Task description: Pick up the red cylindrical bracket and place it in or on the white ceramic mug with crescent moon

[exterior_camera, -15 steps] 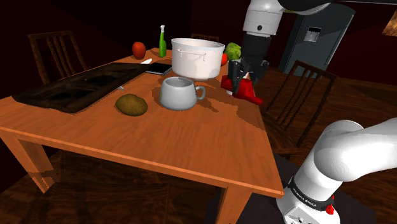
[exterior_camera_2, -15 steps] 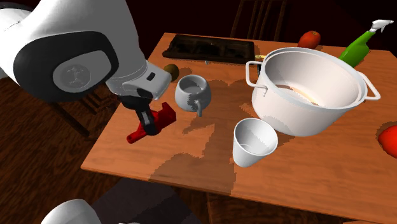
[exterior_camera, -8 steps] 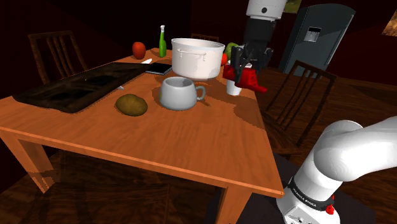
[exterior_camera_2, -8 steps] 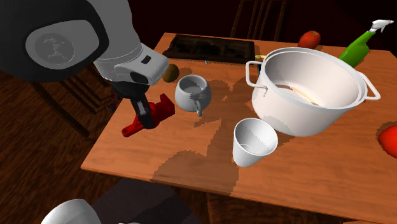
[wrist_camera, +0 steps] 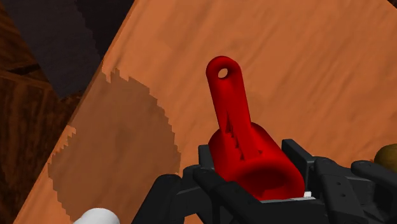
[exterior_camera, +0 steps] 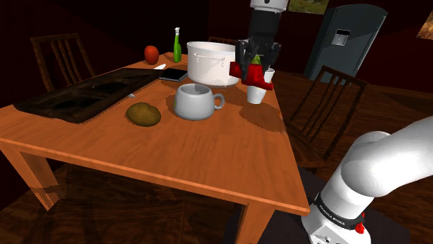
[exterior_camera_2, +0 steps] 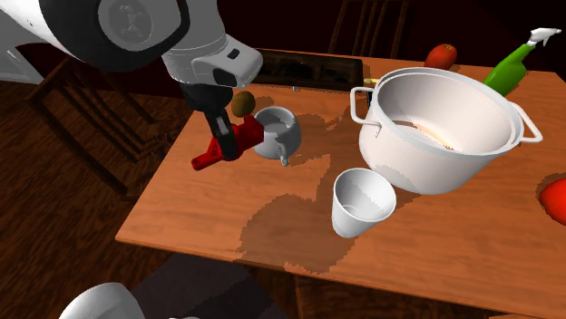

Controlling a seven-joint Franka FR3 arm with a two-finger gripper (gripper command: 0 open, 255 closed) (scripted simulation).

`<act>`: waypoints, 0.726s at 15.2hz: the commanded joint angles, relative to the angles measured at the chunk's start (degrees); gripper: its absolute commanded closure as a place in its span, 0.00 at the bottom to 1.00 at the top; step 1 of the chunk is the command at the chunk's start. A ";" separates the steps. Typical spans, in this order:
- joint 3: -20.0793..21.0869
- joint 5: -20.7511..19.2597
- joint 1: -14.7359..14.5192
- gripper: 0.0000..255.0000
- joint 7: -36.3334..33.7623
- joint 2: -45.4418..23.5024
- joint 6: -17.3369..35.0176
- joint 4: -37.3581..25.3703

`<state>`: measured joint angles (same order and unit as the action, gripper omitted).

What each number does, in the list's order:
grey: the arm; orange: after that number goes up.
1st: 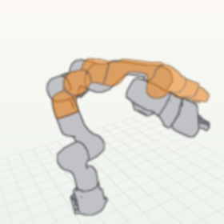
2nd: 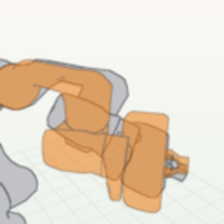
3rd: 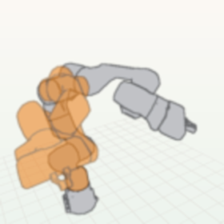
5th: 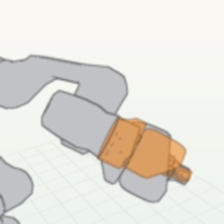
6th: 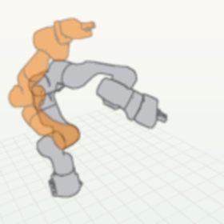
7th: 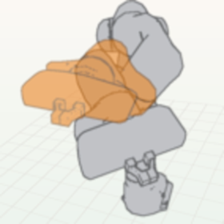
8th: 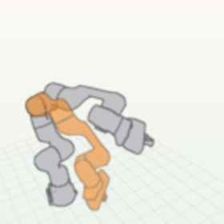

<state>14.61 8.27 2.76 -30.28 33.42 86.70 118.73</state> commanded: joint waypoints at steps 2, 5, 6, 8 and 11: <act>1.36 -0.92 0.83 1.00 -1.03 -6.98 1.32 -5.76; 2.75 -2.29 1.46 1.00 -2.30 -14.01 2.17 -11.86; 3.21 -2.84 1.61 1.00 -2.78 -16.40 2.30 -14.08; 4.13 -4.12 1.81 1.00 -3.81 -21.29 2.30 -18.82; 5.44 -6.48 1.71 1.00 -5.51 -28.95 1.61 -26.82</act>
<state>19.38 2.66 4.63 -34.85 7.33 88.34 94.69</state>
